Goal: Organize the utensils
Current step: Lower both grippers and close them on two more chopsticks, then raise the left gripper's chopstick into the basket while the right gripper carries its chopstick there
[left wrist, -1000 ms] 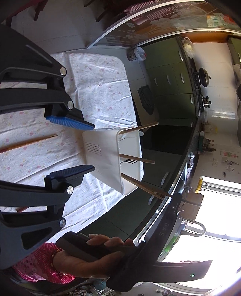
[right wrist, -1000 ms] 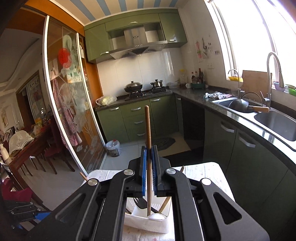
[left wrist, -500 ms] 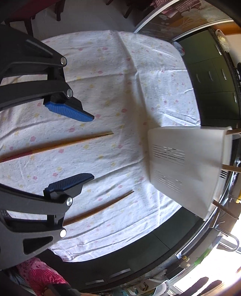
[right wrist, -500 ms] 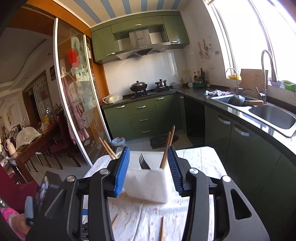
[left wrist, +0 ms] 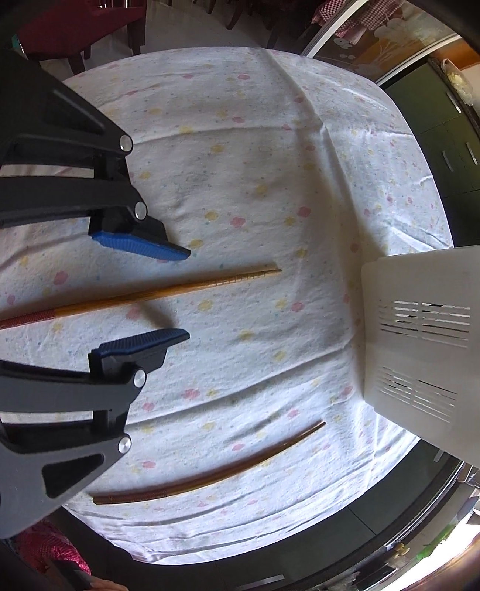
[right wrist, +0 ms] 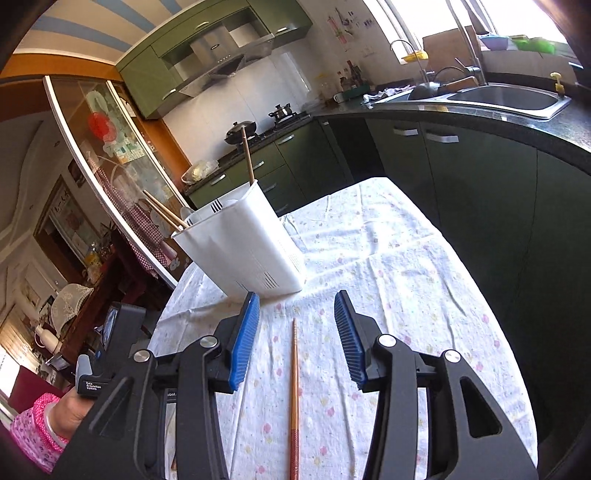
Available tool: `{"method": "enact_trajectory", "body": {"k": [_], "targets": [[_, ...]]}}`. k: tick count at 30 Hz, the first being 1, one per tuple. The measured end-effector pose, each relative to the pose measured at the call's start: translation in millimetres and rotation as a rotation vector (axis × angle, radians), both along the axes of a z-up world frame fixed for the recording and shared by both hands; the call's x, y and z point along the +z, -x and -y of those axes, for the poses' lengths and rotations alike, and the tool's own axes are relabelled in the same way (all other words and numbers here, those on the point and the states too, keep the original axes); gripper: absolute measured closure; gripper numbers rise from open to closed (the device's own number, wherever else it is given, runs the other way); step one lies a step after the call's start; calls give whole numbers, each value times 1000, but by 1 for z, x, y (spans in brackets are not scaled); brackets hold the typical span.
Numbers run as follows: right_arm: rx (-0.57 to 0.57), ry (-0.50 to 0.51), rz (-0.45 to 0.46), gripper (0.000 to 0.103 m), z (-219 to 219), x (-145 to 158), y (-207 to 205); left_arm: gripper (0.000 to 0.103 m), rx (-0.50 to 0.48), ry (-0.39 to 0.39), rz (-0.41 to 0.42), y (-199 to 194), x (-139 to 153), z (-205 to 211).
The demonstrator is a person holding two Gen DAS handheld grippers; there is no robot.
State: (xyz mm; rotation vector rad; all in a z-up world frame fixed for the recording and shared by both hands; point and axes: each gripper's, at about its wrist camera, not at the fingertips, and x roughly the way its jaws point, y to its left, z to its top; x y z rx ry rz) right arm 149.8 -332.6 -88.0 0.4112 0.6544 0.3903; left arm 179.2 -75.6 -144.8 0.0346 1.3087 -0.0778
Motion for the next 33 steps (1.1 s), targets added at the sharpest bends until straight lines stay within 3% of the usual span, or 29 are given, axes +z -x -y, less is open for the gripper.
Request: {"method": "enact_trajectory", "body": {"k": [6,14,19,28,33], "targets": [[15,-8,2,59,0,2,2,95,33,0,-9,-1,-1,5],[45,10,-12,59,-8,6,0,97,51,2,22,1,1,9],[135,113,-88,56,-35,-10,-10,97,50,50,71,9,17,2],[235,387,-202,50,-96,-56,-28,97,36,99,252,34,81,-13],[244,466,-225,50,-120,-65,-47,97,25,104,337,50,105,-19]]}}
